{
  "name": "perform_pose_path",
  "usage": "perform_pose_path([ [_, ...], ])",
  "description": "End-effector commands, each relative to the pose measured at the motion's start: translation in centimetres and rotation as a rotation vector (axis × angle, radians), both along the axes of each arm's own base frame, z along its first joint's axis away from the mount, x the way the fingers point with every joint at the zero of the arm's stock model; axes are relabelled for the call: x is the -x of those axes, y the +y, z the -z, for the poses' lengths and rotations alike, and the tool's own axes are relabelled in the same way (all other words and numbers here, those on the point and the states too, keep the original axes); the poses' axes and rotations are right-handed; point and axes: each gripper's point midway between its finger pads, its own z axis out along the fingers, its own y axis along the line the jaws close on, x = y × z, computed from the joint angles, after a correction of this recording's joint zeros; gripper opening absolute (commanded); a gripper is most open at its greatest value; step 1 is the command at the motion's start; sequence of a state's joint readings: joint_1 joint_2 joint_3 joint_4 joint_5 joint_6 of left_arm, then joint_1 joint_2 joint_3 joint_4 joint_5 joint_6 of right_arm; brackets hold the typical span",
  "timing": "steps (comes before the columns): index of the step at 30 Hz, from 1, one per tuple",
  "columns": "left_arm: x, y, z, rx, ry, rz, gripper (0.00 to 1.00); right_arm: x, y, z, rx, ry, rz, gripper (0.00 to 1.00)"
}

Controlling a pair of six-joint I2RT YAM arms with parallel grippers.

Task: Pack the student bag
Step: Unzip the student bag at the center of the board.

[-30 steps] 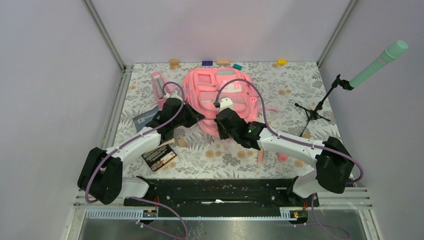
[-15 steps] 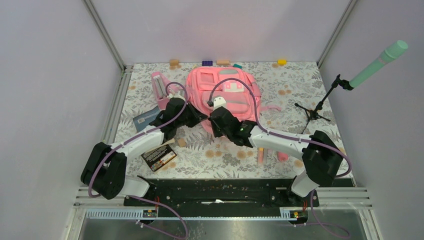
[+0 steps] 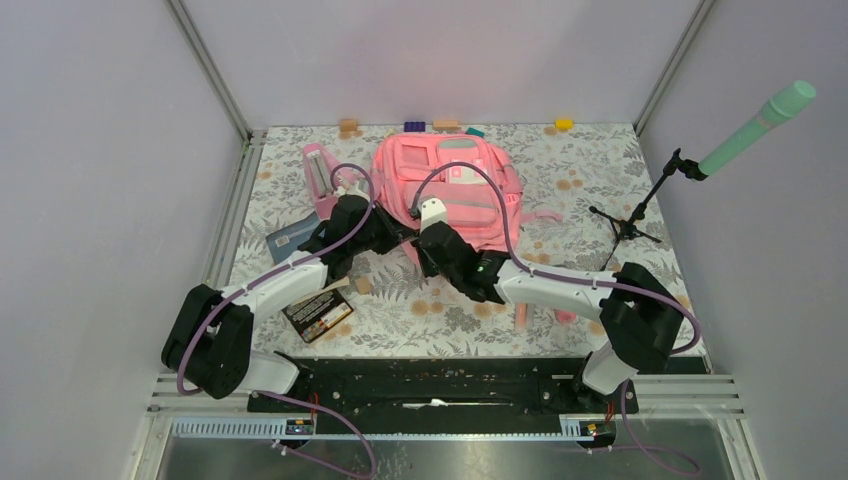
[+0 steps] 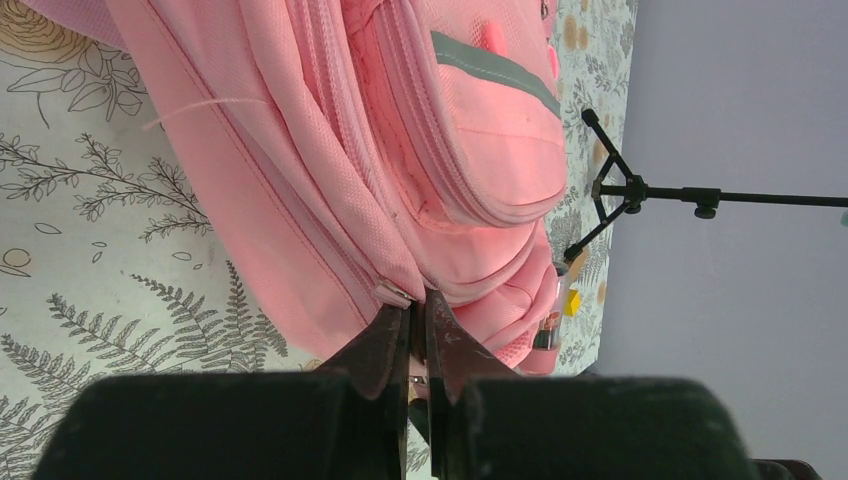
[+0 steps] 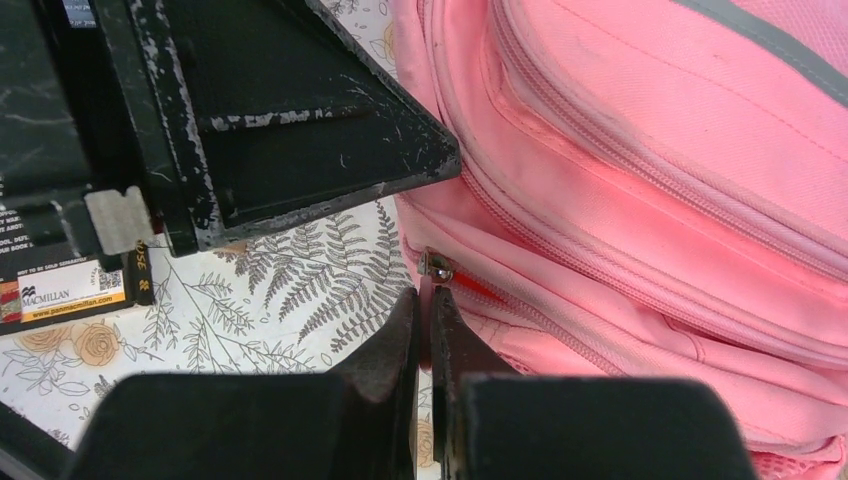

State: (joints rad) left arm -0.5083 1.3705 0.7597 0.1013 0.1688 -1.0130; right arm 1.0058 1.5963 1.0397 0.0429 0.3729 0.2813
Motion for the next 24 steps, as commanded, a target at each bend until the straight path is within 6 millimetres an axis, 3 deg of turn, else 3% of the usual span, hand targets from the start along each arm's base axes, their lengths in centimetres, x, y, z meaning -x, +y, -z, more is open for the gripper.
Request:
perform_pose_path([
  [1,1.3,-3.5,-7.4,0.199,-0.151,0.156,0.0,0.5,4.5,-3.9,-0.178,-0.107,-0.144,0.0],
  [5,1.3,-3.4,-7.6,0.202,-0.156,0.154,0.0,0.6,4.7,-3.6,-0.154,-0.136,-0.194,0.0],
  [8,1.2,-3.6,-7.4,0.198,-0.15,0.164,0.0,0.3,3.4,-4.3,-0.12,-0.162,-0.162,0.14],
  [11,1.0,-3.6,-6.6,0.191,-0.133,0.163,0.0,0.7,1.6,-5.4,-0.098,-0.185,-0.142,0.35],
  [14,0.7,-3.4,-6.1,0.182,-0.128,0.161,0.01,1.1,-1.1,-6.3,-0.076,-0.182,-0.076,0.55],
  [19,0.0,-2.7,-5.5,0.118,-0.151,0.14,0.08,1.4,-6.7,-5.5,-0.02,-0.122,0.11,0.67],
  [24,-0.5,-1.6,-4.8,0.035,-0.185,0.11,0.26,1.8,-11.7,-3.5,-0.074,-0.035,0.275,0.81],
])
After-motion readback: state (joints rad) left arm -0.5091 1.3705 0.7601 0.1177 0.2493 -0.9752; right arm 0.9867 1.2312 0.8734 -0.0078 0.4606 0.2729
